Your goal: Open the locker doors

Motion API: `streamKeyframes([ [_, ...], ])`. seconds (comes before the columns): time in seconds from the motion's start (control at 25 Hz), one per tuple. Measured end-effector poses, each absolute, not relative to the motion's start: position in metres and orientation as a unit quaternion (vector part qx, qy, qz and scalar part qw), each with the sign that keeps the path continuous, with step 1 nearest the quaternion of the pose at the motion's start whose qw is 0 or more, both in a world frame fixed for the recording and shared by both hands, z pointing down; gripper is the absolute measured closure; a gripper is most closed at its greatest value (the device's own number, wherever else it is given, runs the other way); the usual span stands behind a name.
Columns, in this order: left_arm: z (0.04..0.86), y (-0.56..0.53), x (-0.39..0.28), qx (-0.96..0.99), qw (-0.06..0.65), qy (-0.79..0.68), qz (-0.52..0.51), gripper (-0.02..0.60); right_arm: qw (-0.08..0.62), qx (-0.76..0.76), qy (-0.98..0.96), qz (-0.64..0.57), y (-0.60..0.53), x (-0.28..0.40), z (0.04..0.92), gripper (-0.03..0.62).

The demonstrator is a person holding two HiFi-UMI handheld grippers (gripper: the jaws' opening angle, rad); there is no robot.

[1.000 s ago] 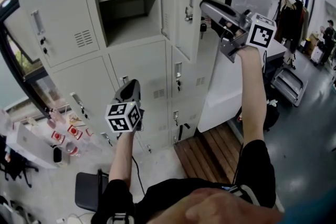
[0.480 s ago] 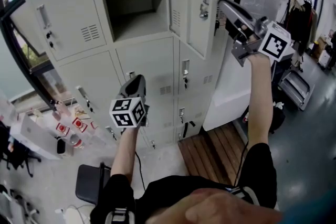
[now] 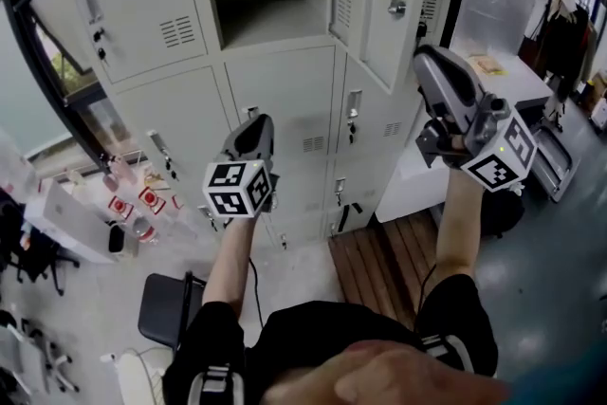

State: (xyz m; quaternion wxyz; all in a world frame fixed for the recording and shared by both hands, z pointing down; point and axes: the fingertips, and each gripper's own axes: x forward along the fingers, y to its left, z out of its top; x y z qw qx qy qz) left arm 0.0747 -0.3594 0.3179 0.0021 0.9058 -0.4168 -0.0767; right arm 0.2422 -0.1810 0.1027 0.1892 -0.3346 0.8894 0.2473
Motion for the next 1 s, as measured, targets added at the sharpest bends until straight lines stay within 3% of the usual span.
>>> streamKeyframes([
  [0.52, 0.338, -0.35, 0.069, 0.897, -0.033, -0.433, -0.081, 0.571, 0.108, -0.463, 0.827, 0.299, -0.213, 0.171, 0.226, 0.568],
  [0.72, 0.359, -0.347, 0.062, 0.892, -0.023, -0.445, -0.077, 0.571, 0.075, -0.507, 0.826, 0.236, -0.252, 0.166, 0.29, 0.568],
  [1.0, 0.397, -0.346, 0.055, 0.884, -0.012, -0.461, -0.073, 0.571, 0.1, -0.541, 0.823, 0.141, -0.293, 0.178, 0.358, 0.568],
])
